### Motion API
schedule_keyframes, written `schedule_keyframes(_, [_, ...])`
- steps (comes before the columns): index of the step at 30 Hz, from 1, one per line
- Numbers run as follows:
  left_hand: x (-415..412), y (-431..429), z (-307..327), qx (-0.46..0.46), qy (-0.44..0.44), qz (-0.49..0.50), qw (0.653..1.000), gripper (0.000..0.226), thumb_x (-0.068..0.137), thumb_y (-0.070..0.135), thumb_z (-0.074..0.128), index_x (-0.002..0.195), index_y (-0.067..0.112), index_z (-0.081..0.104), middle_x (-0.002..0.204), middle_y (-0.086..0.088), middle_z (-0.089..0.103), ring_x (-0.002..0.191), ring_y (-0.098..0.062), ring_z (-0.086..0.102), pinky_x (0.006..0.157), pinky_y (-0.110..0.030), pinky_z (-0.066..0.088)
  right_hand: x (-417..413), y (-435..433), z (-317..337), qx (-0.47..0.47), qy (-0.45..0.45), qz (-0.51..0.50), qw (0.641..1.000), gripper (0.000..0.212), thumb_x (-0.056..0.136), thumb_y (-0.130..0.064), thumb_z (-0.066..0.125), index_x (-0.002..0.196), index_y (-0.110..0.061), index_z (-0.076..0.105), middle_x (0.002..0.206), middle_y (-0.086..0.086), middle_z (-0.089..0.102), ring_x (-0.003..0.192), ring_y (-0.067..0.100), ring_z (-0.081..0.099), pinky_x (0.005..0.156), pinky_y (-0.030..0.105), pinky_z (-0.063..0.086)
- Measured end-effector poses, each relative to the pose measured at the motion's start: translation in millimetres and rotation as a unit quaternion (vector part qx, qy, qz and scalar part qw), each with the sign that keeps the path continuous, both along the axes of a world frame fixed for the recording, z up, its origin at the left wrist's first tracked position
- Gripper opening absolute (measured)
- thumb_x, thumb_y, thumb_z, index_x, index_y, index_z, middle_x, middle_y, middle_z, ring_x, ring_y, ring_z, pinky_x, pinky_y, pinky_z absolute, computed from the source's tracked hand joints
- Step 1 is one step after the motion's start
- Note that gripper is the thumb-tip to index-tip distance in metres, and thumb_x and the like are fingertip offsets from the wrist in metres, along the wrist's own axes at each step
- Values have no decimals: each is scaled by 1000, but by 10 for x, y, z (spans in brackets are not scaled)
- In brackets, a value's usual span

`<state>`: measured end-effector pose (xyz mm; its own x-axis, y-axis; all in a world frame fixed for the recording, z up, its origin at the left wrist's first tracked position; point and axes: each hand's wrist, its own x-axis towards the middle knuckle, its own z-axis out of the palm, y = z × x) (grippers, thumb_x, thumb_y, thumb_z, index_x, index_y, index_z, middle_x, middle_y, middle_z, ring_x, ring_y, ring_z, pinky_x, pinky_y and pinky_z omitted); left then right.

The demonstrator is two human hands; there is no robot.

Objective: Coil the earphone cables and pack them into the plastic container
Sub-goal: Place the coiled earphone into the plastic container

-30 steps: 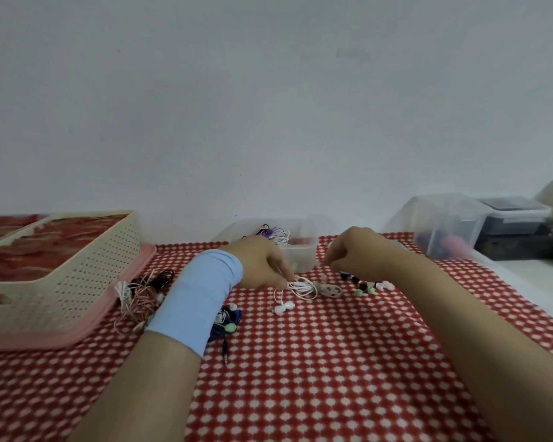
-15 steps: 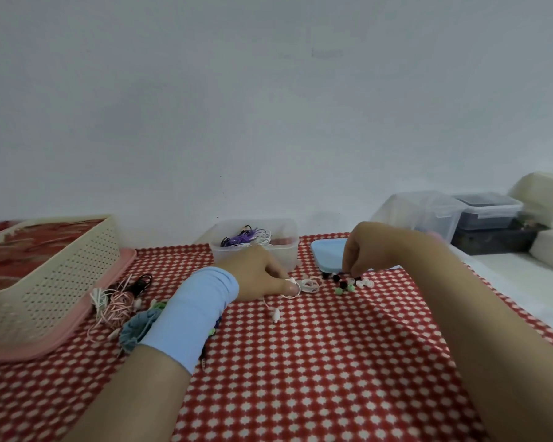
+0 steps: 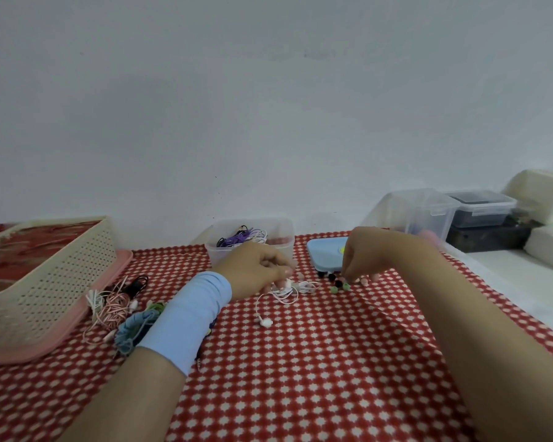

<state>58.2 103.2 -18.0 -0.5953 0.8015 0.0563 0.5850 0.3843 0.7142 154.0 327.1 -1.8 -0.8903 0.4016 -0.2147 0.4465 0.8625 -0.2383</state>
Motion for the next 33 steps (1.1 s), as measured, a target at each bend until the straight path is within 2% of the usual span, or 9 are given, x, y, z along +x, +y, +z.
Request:
schedule_keyframes(4, [-23,-8,1,24,-16,5,1000,12,94,23,64,92,31,72,76,5,73,58,-3,59,65,-18,54,-27,-7,50,-53,46,26,997,10,82,-27,72,79,-26,81,83,-8,78,61,9,72,88,41,61])
schedule_keyframes(7, [-56,-40,1,-31,-3,-13,999,8,90,31,69,96,31,74,75,6,72,58,2,60,66,-14,52,-38,-100,41,-95,50,53,993,9,84,-25,74,82,-25,82,82,-10,79,61,9,71,87,40,59])
schedule_keyframes(10, [-101,-70,-16,-78,17,-24,997,5,88,31,71,89,31,76,77,9,74,62,-1,62,73,-20,53,-35,-154,20,-135,59,69,987,7,85,-22,76,88,-25,82,82,-8,79,62,8,69,76,40,59])
schedule_keyframes(15, [-130,-90,-36,-67,4,-12,998,10,94,19,63,93,23,72,79,9,75,60,-6,66,67,-16,51,-41,-226,30,-222,145,60,962,19,93,-15,68,98,-28,81,82,-8,77,56,8,62,48,20,45])
schedule_keyframes(19, [-156,-114,-50,-95,6,-3,995,22,98,13,56,105,26,72,87,6,74,62,-6,66,54,-12,47,-67,-352,-12,-272,121,77,952,17,96,-12,65,104,-16,79,65,-9,72,52,9,57,46,21,41])
schedule_keyframes(23, [-179,-112,-74,-91,-19,10,996,23,95,12,59,104,25,76,85,6,75,71,-9,72,64,-21,56,-100,-411,-70,-304,121,69,942,13,91,-13,72,101,-10,80,71,8,71,51,11,54,46,21,40])
schedule_keyframes(25, [-190,-118,-86,-97,-31,9,995,16,90,20,68,101,26,77,80,3,77,79,-16,74,72,-27,59,-110,-409,-77,-322,130,64,935,12,91,-10,73,101,-8,80,64,6,68,46,9,51,43,19,39])
schedule_keyframes(29, [-189,-131,-96,-99,-22,-7,995,19,89,17,71,106,26,73,73,7,75,64,-8,70,63,-20,56,-134,-416,-77,-367,146,61,917,9,89,-7,75,97,-6,80,62,4,67,44,10,53,41,19,37])
schedule_keyframes(33, [-193,-117,-77,5,-92,34,995,24,93,12,65,114,23,70,76,-7,73,63,-13,66,66,-23,58,-135,-430,-66,-397,146,69,904,12,91,-10,73,102,-5,77,80,7,74,53,12,59,42,20,36])
